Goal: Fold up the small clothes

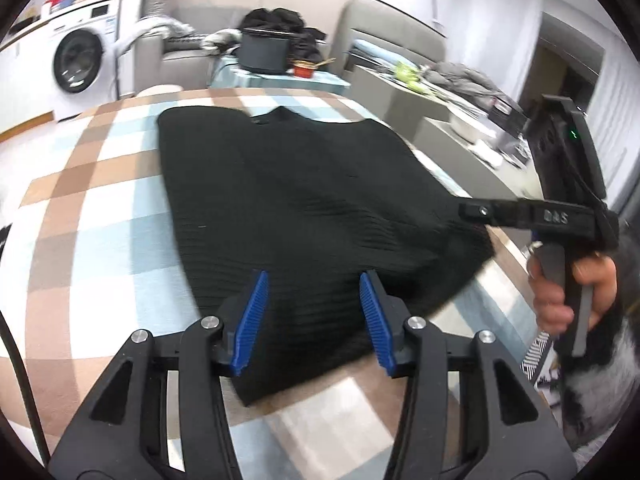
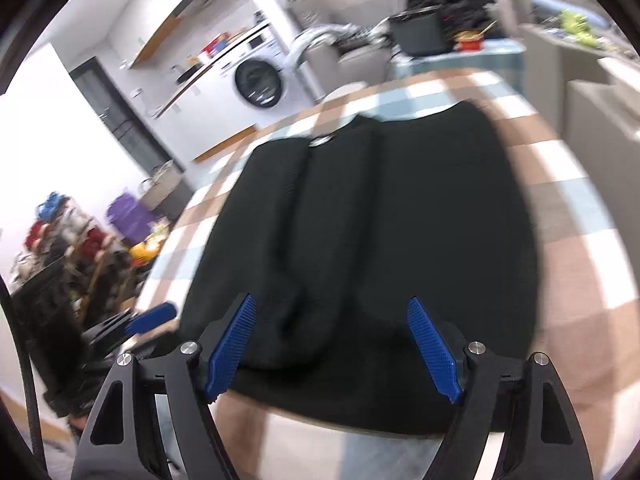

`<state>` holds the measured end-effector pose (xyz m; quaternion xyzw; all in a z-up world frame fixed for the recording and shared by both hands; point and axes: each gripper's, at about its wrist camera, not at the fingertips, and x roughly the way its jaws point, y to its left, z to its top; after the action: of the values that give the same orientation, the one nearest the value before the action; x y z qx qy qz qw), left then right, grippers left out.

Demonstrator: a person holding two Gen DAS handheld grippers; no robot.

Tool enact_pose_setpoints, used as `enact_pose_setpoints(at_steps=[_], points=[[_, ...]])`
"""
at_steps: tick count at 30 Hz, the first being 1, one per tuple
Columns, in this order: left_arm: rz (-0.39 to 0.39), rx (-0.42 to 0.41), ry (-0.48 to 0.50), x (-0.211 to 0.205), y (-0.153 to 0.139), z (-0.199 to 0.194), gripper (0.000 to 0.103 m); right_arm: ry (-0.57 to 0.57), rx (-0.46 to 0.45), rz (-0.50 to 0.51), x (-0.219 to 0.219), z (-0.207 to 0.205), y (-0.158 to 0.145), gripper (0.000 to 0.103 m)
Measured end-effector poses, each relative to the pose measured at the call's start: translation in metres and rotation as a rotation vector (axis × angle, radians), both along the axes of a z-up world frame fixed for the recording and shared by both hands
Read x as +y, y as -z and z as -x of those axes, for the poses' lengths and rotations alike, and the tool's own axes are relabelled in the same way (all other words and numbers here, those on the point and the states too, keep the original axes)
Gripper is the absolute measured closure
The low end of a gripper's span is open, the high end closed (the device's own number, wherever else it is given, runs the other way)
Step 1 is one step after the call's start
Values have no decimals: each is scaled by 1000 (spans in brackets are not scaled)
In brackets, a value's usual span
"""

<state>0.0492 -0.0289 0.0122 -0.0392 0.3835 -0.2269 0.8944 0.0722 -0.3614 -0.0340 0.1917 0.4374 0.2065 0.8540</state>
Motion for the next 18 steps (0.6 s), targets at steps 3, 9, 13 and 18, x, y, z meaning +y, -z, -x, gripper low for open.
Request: enact_pose_setpoints(at_steps=[3,9,13,18], points=[[-15,39,-27,12,8,-9,58,-48,34,-19,18,-6,8,23],[-39,54,-19,15,17,-8,58,-33,-19,78,23,6,1,25],[-58,79,-12,9,27,-10,58,-88,-64,7,19,11,-8,29],[-98,105,-21,15,38,-10,55,-148,15,-57,29,-14,16,47]])
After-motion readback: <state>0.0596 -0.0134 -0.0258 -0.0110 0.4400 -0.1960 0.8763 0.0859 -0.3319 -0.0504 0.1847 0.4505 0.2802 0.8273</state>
